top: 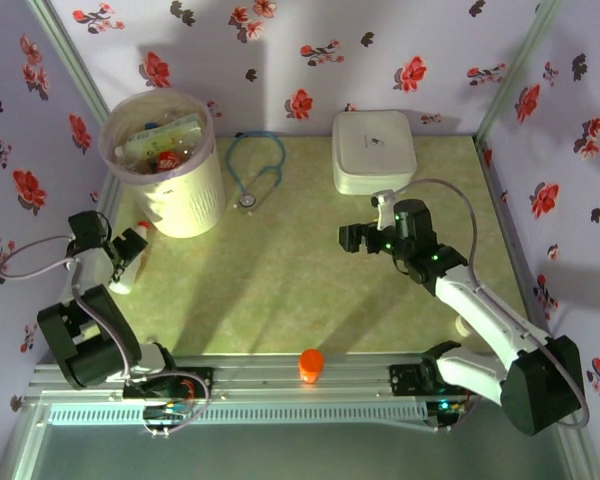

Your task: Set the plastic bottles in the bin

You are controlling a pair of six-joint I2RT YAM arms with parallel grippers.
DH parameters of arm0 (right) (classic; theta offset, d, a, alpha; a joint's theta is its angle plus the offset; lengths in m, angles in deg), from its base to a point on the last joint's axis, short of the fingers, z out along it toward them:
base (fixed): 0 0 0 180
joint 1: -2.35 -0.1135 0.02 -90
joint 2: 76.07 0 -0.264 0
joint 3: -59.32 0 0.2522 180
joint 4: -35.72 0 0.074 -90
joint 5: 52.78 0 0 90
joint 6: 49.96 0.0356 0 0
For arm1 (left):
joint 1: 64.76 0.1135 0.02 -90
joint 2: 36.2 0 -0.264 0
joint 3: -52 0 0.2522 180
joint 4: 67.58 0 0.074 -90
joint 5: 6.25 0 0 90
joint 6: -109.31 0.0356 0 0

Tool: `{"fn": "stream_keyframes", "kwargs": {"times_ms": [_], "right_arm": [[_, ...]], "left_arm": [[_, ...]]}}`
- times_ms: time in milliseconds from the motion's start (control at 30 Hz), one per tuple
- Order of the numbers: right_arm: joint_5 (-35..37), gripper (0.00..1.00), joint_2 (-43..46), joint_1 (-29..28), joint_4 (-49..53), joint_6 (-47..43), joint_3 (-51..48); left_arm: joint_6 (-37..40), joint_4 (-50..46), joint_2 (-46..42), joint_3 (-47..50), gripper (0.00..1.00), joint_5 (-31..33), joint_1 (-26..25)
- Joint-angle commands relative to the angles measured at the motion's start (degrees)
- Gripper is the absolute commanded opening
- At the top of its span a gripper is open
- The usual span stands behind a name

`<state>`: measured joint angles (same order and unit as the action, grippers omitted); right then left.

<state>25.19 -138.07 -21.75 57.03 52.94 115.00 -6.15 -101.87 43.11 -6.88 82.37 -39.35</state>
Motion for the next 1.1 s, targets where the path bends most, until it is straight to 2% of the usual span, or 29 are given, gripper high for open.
{"fn": "stream_keyframes", "kwargs": {"times_ms": [0, 400, 733, 933, 1067], "right_arm": [[-0.49, 0.99, 1.3, 1.18, -1.48, -0.43, -1.2], [-1.74, 0.99, -0.14, 2.17, -2.81, 0.39, -1.48], [-1.9, 0.99, -0.14, 2.16, -2.81, 1.75, -1.48], [-2.0, 0.99, -0.64, 2.21, -2.98, 2.54, -0.82], [-2.37, 0.99, -1.65, 2.2, -3.22, 2.91, 0.12]], "left_arm": [[4.05, 0.14, 3.62, -2.41, 1.0, 1.74, 0.34], [7.43, -1.71, 7.81, -4.01, 0.99, 4.87, -1.41], [7.18, -1.36, 8.58, -5.28, 0.72, 5.31, -1.5], [6.41, -3.05, 1.17, -5.06, 0.58, 6.37, -1.85], [5.65, -4.79, -4.62, -5.84, 0.53, 8.43, -1.85]]}}
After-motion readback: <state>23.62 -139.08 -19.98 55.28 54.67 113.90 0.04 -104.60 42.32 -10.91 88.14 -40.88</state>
